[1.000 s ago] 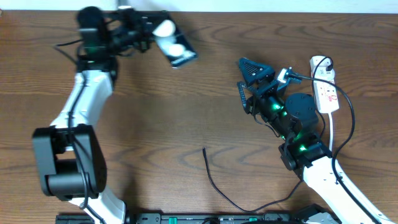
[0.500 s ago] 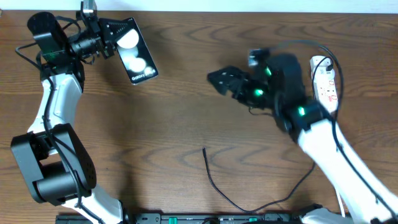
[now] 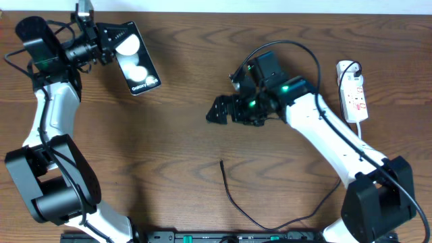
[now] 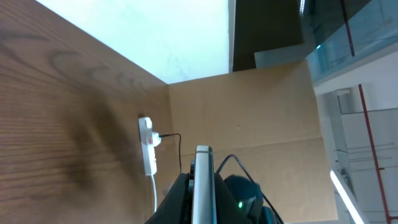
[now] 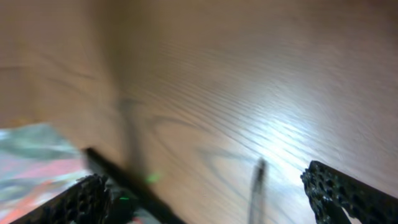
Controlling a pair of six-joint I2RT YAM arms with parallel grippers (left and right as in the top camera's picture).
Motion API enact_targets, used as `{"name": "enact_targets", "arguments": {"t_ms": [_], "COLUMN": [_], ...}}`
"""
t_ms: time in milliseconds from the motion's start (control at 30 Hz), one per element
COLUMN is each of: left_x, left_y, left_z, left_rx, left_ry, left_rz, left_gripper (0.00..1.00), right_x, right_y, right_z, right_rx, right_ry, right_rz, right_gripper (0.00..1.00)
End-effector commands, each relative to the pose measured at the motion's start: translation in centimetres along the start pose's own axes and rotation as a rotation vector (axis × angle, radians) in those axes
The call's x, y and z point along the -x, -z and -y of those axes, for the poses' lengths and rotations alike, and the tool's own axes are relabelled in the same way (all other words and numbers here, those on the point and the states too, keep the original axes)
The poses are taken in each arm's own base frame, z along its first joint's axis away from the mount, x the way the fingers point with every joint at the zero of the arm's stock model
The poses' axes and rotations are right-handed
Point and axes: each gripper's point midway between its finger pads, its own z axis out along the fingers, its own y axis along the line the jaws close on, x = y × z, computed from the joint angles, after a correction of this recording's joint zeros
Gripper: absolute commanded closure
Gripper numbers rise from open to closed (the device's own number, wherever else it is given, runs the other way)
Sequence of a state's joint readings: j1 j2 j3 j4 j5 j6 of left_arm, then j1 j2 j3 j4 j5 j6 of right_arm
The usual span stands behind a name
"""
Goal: Plug charger to phone and switch on socket
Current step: 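Lower the right gripper onto the black charger cable's loose end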
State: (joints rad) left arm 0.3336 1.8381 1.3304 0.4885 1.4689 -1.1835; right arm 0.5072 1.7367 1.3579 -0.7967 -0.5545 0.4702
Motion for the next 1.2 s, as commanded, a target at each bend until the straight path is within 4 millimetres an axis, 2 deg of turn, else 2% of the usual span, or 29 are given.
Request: {"name": "enact_targets", "arguments": {"t_ms": [0, 100, 267, 400, 600, 733, 867, 1033, 1167], "left_x": [-0.1, 0.1, 0.3, 0.2, 0.2, 0.2, 0.2, 0.2, 0.2], "left_y": [0.8, 1.2, 1.5, 1.5, 1.5, 1.5, 1.5, 1.5, 1.5], "left_z": [1.4, 1.3, 1.3, 1.4, 1.3, 1.4, 1.3, 1.4, 1.3], "left_rx": [-0.011, -0.008, -0.007, -0.009, -0.009, -0.009, -0.009, -0.009, -0.009], "left_ry": [-0.065, -0.068, -0.068, -0.068, -0.067, -0.068, -0.068, -0.068, -0.067], "left_rz": [-0.009, 0.000, 0.007, 0.001, 0.001, 0.001, 0.001, 0.001, 0.001], "left_gripper": [0.93, 0.93, 0.92, 0.93, 0.93, 0.93, 0.92, 0.93, 0.93], "right_x": [-0.5, -2.3, -5.0, -6.9, -9.3, -10.1, -10.9, -11.2, -11.5], "right_y": [-0.8, -1.2, -3.0, -5.0, -7.9, -8.8, -9.4, -9.9, -10.3], "right_z": [2.4, 3.0, 1.7, 1.5, 2.8, 4.0, 4.7, 5.1, 5.6], "right_rx": [-0.268, -0.395, -0.458, -0.504, -0.575, -0.611, -0.628, -0.641, -0.652], "right_ry": [0.008, 0.000, 0.023, 0.000, -0.010, -0.024, -0.040, -0.041, -0.046], "right_rz": [0.049, 0.035, -0.001, -0.032, -0.123, -0.172, -0.216, -0.230, -0.248], "right_gripper": [0.01, 0.01, 0.01, 0.01, 0.07, 0.08, 0.13, 0.31, 0.34]}}
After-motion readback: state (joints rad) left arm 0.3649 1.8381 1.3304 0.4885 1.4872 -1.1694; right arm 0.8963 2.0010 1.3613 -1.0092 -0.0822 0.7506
